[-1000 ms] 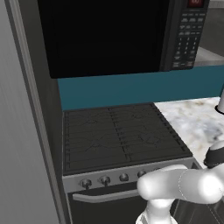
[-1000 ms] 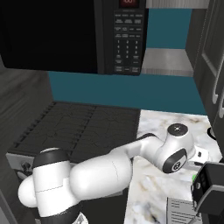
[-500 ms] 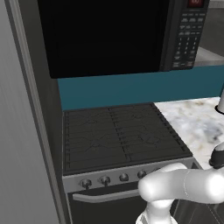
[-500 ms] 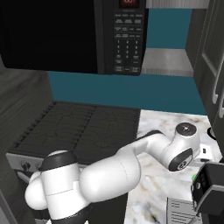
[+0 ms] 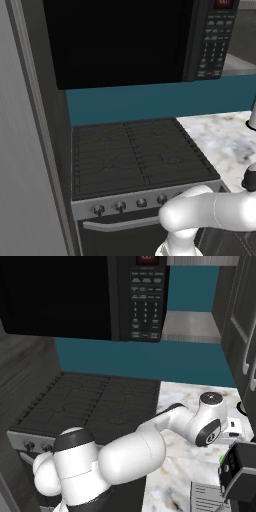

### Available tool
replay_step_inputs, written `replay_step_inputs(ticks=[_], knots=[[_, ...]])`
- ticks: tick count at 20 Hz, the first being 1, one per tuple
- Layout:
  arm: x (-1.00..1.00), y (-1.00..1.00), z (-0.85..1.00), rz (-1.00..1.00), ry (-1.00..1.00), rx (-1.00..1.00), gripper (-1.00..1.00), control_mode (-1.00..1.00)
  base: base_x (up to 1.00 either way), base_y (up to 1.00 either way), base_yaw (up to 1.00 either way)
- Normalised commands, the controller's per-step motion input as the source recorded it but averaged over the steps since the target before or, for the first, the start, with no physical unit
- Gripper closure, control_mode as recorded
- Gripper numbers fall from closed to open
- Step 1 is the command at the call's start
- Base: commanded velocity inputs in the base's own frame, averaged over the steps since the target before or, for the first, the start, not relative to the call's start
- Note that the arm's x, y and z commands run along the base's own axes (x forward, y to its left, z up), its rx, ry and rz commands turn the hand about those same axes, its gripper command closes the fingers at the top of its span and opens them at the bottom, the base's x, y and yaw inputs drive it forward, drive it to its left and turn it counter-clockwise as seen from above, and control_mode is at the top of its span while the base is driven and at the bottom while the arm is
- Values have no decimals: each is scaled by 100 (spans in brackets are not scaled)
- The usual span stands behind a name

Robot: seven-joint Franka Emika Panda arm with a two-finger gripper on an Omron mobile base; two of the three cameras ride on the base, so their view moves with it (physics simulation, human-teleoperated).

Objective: Pick the cup and bowl from the counter and place them on the counter next to the sink.

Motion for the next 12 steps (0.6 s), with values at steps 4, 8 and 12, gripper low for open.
replay_step_inputs(ticks=[4, 8, 12], knots=[[24, 0, -5, 2, 18, 0, -100, -100, 0, 0, 0], [5, 0, 0, 2, 6, 0, -100, -100, 0, 0, 0], [0, 3, 0, 0, 0, -1, -100, -100, 0, 0, 0]])
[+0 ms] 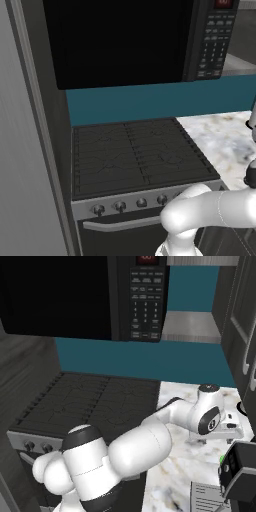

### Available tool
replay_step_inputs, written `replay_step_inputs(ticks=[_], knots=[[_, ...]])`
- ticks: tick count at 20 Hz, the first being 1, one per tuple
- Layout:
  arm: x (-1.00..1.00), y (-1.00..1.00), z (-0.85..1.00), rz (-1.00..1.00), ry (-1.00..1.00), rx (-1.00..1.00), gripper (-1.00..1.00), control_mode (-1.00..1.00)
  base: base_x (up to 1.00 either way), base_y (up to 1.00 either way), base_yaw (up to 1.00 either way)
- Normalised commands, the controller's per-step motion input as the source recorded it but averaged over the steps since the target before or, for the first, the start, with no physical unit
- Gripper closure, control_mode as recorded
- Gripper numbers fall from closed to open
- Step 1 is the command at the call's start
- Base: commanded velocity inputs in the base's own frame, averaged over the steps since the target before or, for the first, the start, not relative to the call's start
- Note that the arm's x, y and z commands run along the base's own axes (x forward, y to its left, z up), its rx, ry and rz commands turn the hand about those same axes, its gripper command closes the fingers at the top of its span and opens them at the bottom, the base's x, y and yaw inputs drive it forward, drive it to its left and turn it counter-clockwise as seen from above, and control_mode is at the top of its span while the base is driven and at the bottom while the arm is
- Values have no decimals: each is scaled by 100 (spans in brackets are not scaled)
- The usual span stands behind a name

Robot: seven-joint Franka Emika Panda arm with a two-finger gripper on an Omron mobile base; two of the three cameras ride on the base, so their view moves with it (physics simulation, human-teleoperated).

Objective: Pick the cup and bowl from the counter and place them on the counter next to the sink.

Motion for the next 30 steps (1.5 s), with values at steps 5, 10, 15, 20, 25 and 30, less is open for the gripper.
replay_step_inputs(ticks=[5, 10, 15, 20, 25, 30], knots=[[-3, 18, 0, 0, 6, -4, -100, -100, 0, 0, 0], [-3, 17, 0, 0, 15, -7, -100, -100, 0, 0, 0], [-26, 11, 0, 0, 0, -1, -100, -100, 0, 0, 0], [-52, 0, 0, 0, -16, 1, -100, -100, 0, 0, 0], [-44, 0, 2, 0, -16, 0, -100, -100, 0, 0, 0], [0, 0, -4, 0, -7, 0, -100, -100, 0, 0, 0]])
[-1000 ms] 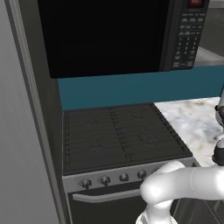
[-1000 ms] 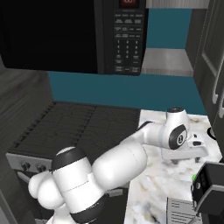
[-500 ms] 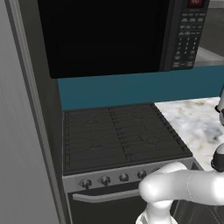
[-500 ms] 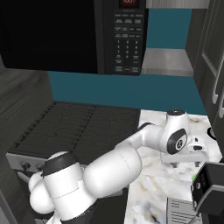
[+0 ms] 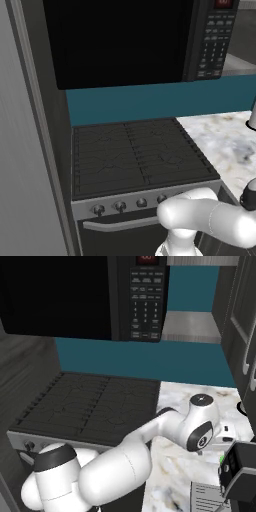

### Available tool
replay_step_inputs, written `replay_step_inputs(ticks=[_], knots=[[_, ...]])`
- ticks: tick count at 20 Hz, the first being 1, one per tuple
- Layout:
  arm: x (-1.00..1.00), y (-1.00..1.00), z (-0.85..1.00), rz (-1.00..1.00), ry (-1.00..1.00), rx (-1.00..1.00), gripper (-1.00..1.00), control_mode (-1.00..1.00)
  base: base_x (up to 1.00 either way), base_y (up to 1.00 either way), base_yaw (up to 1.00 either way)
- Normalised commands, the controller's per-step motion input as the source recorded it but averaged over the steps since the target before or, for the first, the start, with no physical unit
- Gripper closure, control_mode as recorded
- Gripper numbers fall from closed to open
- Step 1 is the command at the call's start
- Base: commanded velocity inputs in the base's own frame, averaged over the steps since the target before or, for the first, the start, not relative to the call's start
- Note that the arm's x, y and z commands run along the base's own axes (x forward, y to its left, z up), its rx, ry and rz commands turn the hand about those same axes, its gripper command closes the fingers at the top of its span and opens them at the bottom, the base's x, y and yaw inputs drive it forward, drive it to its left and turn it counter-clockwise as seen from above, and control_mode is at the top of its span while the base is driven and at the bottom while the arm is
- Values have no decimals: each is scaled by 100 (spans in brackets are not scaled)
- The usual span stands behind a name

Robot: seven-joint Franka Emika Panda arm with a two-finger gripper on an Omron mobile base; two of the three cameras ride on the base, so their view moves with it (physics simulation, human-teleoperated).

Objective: Pick the cup and bowl from the counter and place them on the counter next to the sink.

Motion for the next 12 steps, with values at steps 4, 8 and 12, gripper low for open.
replay_step_inputs(ticks=[4, 8, 12], knots=[[14, 0, -21, 0, -5, 0, -100, -100, 0, 0, 0], [11, 0, 0, 0, 0, 0, -100, -100, 0, 0, 0], [1, 0, 0, 0, 0, 0, -100, -100, 0, 0, 0]])
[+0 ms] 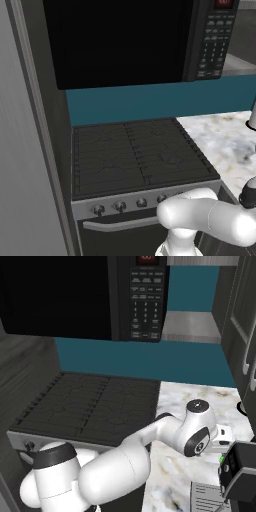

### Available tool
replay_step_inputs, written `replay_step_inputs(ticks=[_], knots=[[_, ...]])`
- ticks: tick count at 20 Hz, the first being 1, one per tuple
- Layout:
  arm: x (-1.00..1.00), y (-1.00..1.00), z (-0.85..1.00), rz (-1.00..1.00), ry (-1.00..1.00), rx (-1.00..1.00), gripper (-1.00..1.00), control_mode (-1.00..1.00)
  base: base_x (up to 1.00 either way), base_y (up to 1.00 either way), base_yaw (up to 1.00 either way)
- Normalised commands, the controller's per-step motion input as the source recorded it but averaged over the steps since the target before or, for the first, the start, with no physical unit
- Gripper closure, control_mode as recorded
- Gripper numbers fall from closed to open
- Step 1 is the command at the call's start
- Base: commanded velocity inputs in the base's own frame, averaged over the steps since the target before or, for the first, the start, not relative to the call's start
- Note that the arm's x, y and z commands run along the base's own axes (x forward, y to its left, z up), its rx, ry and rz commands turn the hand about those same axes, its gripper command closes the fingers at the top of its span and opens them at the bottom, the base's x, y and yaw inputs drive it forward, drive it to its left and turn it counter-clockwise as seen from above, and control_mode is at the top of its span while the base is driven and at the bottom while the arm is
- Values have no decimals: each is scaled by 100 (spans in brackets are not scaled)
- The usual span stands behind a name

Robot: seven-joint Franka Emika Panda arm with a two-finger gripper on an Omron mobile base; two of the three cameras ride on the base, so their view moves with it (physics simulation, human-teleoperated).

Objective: Pick the cup and bowl from the counter and place them on the counter next to the sink.

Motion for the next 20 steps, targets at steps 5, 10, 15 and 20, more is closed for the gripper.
replay_step_inputs(ticks=[5, 10, 15, 20], knots=[[0, -10, 0, 0, 0, 0, -100, -100, 0, 0, 0], [0, -23, 0, 0, 0, 0, -100, -100, 0, 0, 0], [0, -30, 0, 0, 0, 0, -100, -100, 0, 0, 0], [0, -11, 0, 0, 0, 0, -100, -100, 0, 0, 0]])
